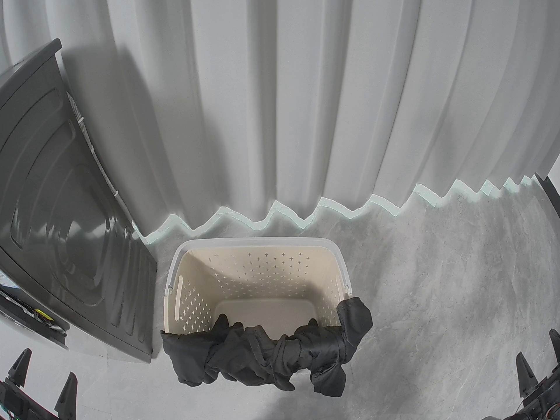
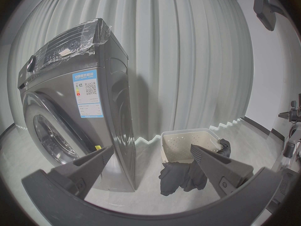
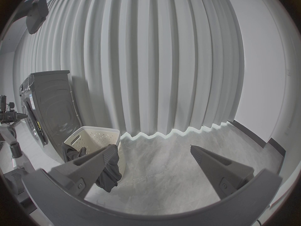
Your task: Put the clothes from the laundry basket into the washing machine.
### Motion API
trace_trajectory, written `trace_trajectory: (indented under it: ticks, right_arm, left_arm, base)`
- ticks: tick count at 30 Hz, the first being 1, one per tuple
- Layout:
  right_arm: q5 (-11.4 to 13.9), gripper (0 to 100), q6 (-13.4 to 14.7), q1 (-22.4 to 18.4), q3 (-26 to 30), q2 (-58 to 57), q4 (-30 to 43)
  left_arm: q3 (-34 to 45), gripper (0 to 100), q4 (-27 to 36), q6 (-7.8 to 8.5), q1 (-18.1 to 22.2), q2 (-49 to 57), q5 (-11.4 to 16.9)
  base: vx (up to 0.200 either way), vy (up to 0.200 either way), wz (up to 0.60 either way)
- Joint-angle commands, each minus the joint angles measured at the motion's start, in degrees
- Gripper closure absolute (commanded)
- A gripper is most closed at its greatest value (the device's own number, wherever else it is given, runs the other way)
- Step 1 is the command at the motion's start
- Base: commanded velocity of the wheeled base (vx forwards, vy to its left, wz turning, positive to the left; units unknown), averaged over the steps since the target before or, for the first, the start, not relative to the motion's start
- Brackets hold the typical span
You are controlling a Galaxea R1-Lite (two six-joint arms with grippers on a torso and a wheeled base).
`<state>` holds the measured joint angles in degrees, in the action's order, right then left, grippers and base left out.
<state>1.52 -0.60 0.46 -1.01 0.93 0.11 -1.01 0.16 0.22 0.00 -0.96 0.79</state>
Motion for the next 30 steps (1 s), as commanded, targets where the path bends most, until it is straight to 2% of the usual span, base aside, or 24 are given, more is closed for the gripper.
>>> trace_trajectory:
  ticks: [1, 22, 28, 30]
  right_arm:
    - [0.1, 0, 0.0, 0.0, 1.0, -0.9, 0.0]
    - [0.1, 0, 0.0, 0.0, 1.0, -0.9, 0.0]
    - [0.1, 0, 0.0, 0.0, 1.0, -0.9, 0.0]
    - [0.1, 0, 0.0, 0.0, 1.0, -0.9, 0.0]
  left_arm:
    - [0.9, 0, 0.0, 0.04, 0.0, 1.0, 0.0]
    - [0.9, 0, 0.0, 0.04, 0.0, 1.0, 0.1]
    - [0.9, 0, 0.0, -0.04, 0.0, 0.9, 0.0]
    - [0.9, 0, 0.0, -0.04, 0.0, 0.9, 0.0]
  base:
    - [0.0, 0.0, 0.0]
    - [0.0, 0.0, 0.0]
    - [0.2, 0.0, 0.0]
    - [0.0, 0.0, 0.0]
